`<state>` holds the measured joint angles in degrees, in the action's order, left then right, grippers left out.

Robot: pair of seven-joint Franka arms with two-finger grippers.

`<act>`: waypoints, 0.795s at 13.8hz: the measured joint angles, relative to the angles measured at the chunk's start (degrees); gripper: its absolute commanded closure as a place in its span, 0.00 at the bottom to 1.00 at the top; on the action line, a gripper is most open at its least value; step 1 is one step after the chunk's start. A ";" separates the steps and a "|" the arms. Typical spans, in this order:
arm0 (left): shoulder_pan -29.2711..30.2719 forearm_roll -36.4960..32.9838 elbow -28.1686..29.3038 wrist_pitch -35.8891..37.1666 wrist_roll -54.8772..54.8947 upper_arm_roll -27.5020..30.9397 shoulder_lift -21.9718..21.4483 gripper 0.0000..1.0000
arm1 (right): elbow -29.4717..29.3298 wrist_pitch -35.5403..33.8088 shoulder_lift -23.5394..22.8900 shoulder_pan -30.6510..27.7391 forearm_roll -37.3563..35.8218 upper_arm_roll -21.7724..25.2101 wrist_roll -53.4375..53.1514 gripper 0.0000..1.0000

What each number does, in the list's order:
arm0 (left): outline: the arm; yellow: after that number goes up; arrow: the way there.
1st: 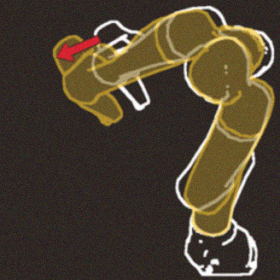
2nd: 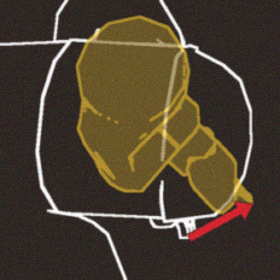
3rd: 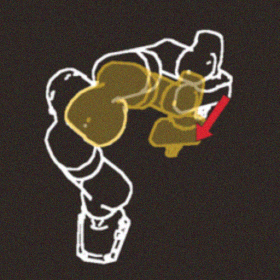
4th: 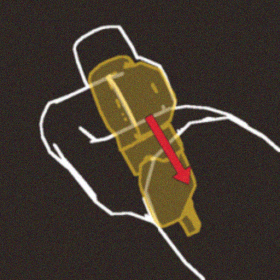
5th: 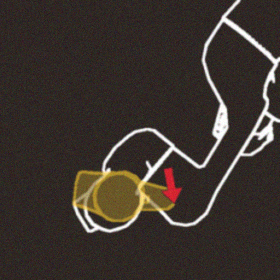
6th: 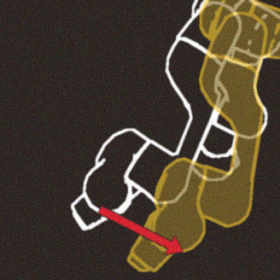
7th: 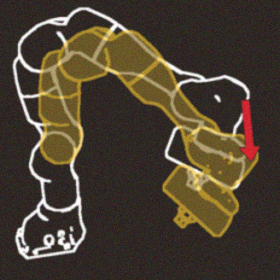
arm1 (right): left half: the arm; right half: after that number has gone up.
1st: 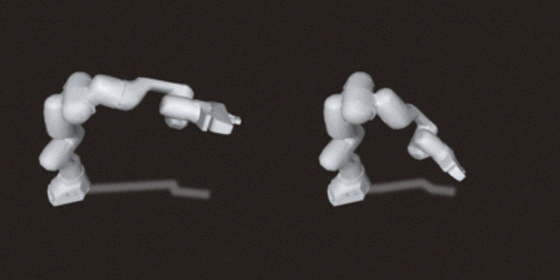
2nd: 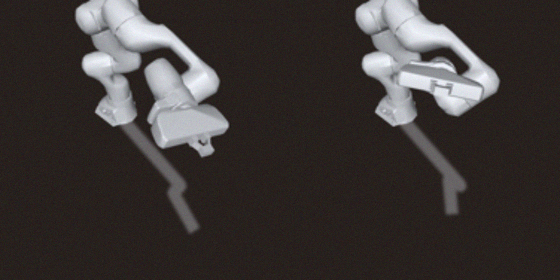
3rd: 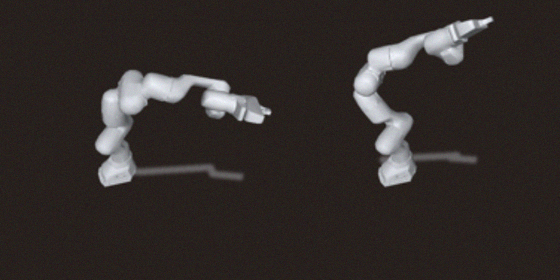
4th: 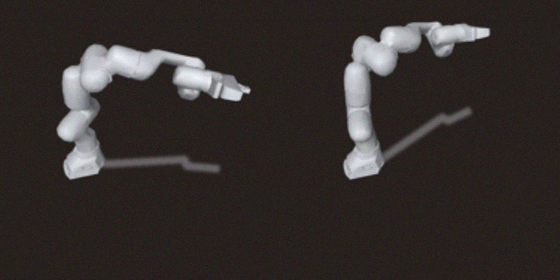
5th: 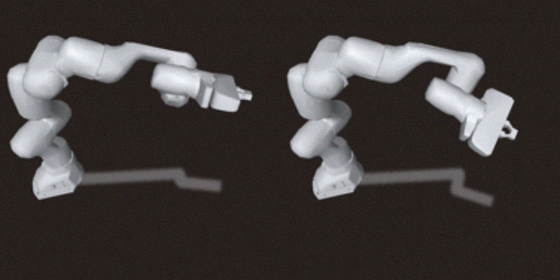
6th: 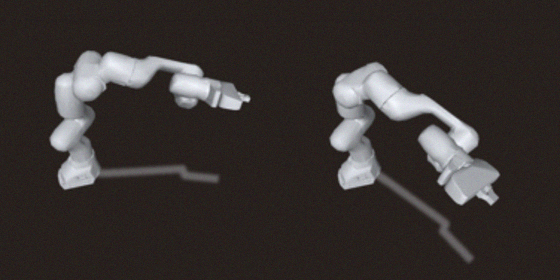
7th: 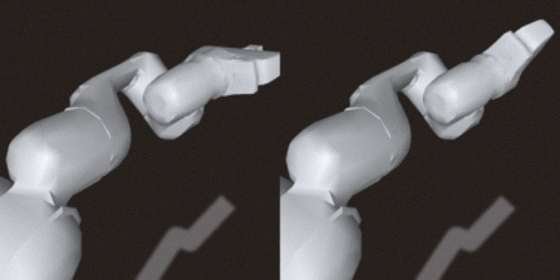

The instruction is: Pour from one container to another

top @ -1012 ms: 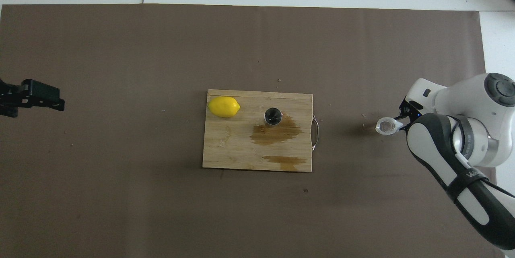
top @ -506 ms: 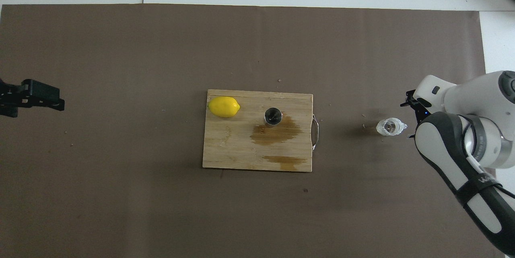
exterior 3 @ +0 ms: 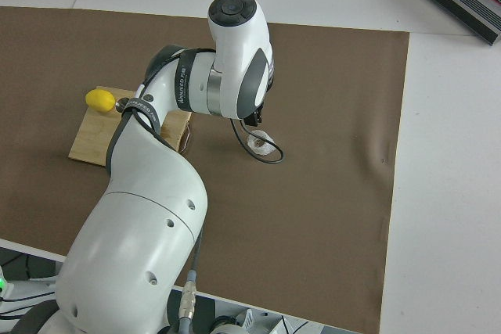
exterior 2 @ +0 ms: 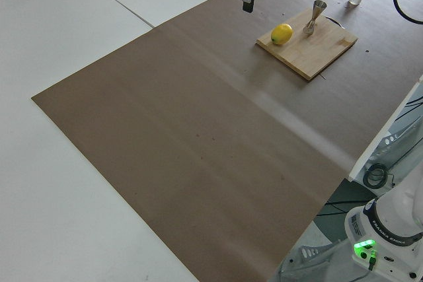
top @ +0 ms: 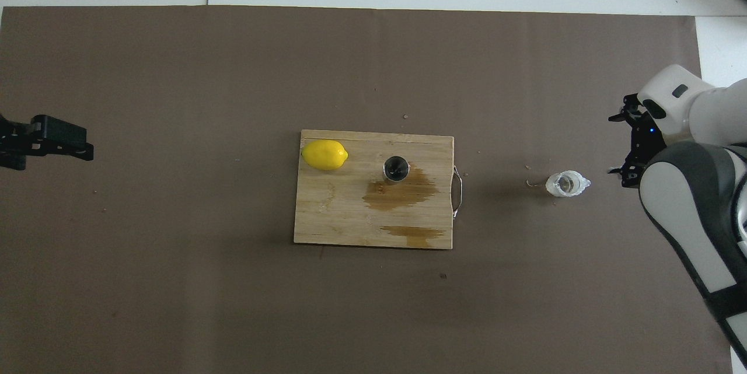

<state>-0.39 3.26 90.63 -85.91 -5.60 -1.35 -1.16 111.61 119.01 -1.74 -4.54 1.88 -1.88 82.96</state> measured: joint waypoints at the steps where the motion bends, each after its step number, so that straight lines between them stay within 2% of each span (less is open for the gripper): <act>1: 0.00 0.00 0.00 0.00 0.00 0.00 0.00 0.00 | -1.16 0.00 0.27 0.05 0.00 -0.04 -4.87 0.00; 5: 0.00 0.00 0.00 0.00 0.00 0.00 0.00 0.00 | -6.41 -0.93 0.34 2.12 0.00 -0.63 -23.14 0.00; 8: 0.00 0.00 0.00 0.00 0.00 0.00 0.00 0.00 | -8.80 -2.56 0.57 5.15 -0.01 -0.95 -43.00 0.00; 11: 0.00 0.00 0.00 0.00 0.00 0.00 0.00 0.00 | -9.86 -7.18 2.16 5.51 -0.01 -0.96 -58.01 0.00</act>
<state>-0.39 3.26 90.63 -85.91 -5.60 -1.35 -1.16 101.74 111.83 0.42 0.96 1.87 -2.84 24.95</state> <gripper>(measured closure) 0.000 0.000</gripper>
